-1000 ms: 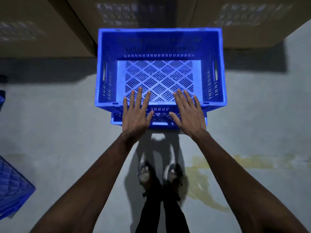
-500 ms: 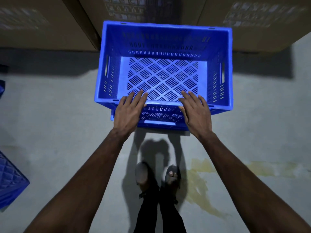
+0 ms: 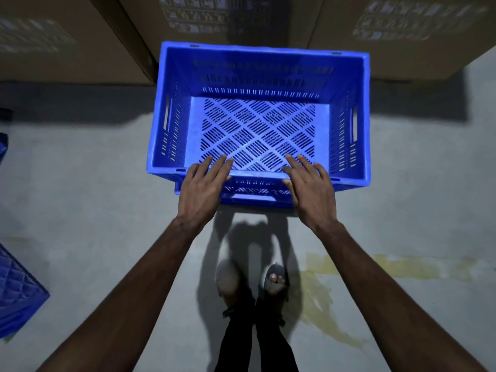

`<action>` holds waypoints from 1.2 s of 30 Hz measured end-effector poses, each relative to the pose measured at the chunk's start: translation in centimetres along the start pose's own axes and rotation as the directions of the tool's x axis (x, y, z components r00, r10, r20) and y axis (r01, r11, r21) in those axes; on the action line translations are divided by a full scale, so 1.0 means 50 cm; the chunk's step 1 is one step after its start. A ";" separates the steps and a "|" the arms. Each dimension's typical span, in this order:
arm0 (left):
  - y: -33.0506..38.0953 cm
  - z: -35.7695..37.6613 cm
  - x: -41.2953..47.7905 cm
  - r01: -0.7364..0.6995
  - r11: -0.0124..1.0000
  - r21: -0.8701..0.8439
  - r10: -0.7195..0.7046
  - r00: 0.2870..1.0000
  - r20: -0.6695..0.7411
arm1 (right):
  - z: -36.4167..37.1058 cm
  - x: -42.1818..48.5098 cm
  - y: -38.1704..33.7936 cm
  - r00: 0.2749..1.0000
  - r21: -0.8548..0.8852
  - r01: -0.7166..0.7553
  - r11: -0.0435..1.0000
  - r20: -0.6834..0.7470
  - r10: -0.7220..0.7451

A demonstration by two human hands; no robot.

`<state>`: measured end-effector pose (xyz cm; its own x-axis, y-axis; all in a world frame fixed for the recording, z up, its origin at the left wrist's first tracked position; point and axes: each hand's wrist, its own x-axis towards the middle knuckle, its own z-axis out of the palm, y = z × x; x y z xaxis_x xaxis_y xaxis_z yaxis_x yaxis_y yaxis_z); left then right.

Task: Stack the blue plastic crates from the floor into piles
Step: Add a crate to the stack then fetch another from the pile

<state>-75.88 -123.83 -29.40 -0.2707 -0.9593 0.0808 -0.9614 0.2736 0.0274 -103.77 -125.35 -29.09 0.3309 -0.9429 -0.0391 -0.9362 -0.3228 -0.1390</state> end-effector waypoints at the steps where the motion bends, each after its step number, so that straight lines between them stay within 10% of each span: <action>1: 0.000 -0.001 0.002 0.015 1.000 -0.012 -0.015 1.000 0.012 | -0.001 0.002 -0.001 1.000 0.008 0.001 1.000 0.006 -0.001; 21: 0.007 -0.022 -0.057 0.036 0.995 -0.092 -0.034 0.999 0.024 | -0.012 -0.057 -0.033 0.998 0.116 -0.060 0.991 0.041 0.056; 36: 0.040 -0.046 -0.063 0.207 0.974 -0.095 -0.166 0.930 0.327 | -0.021 -0.061 -0.046 0.988 0.082 -0.098 0.992 0.126 0.087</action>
<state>-76.83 -120.12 -27.34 -0.1081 -0.9609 -0.2548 -0.9877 0.0745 0.1378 -102.75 -121.80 -27.61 0.2601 -0.9496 -0.1751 -0.9513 -0.2208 -0.2153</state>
